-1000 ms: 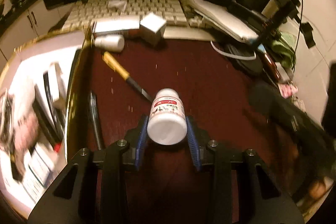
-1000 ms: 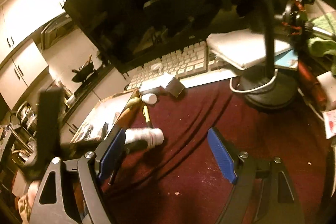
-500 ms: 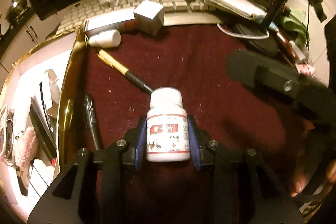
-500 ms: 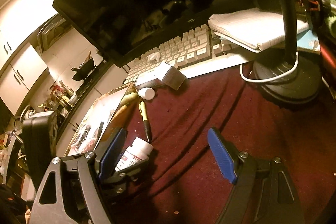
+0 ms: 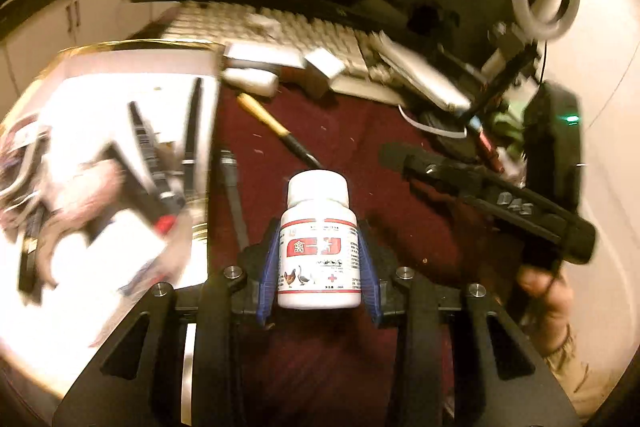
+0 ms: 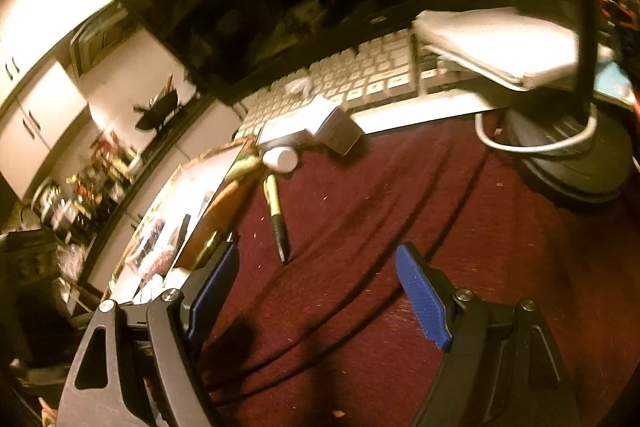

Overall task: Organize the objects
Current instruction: 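Grasp the black marker with the right gripper while the left gripper holds the bottle, then carry the bottle and marker over the tray and release them inside, then move both open grippers back over the desk toward the yellow pen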

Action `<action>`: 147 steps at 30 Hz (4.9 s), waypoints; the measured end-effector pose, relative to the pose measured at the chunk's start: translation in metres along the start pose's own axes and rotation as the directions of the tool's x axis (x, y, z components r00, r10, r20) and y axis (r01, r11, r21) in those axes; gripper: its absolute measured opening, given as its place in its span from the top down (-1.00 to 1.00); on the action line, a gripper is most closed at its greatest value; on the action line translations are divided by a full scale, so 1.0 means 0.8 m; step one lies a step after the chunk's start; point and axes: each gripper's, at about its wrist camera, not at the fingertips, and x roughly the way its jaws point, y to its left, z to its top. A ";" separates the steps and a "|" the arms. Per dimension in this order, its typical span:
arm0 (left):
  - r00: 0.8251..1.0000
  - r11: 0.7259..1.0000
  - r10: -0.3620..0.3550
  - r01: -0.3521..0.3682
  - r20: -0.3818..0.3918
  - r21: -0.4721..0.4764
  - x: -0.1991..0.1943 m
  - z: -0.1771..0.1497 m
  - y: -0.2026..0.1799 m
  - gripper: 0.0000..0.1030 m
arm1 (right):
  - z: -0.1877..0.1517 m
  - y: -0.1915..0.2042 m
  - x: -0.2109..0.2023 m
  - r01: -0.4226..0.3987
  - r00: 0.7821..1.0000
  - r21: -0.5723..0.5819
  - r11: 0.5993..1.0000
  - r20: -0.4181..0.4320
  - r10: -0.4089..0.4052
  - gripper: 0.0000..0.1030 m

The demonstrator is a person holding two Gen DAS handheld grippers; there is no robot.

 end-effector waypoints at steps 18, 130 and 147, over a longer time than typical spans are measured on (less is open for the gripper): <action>0.992 0.990 -0.003 0.021 0.127 -0.140 -0.077 -0.021 0.080 0.32 | -0.010 0.134 0.110 -0.027 0.953 -0.341 0.940 -0.292 -0.079 0.39; 0.948 0.889 0.159 -0.016 0.276 -0.457 -0.105 0.049 0.178 -0.57 | 0.043 0.203 0.147 -0.191 0.967 -0.176 0.966 -0.201 0.155 -0.38; 0.988 0.947 0.021 0.029 0.151 -0.320 -0.012 0.074 0.051 -0.63 | 0.051 0.106 0.055 -0.022 1.000 -0.244 0.970 -0.010 0.020 -0.54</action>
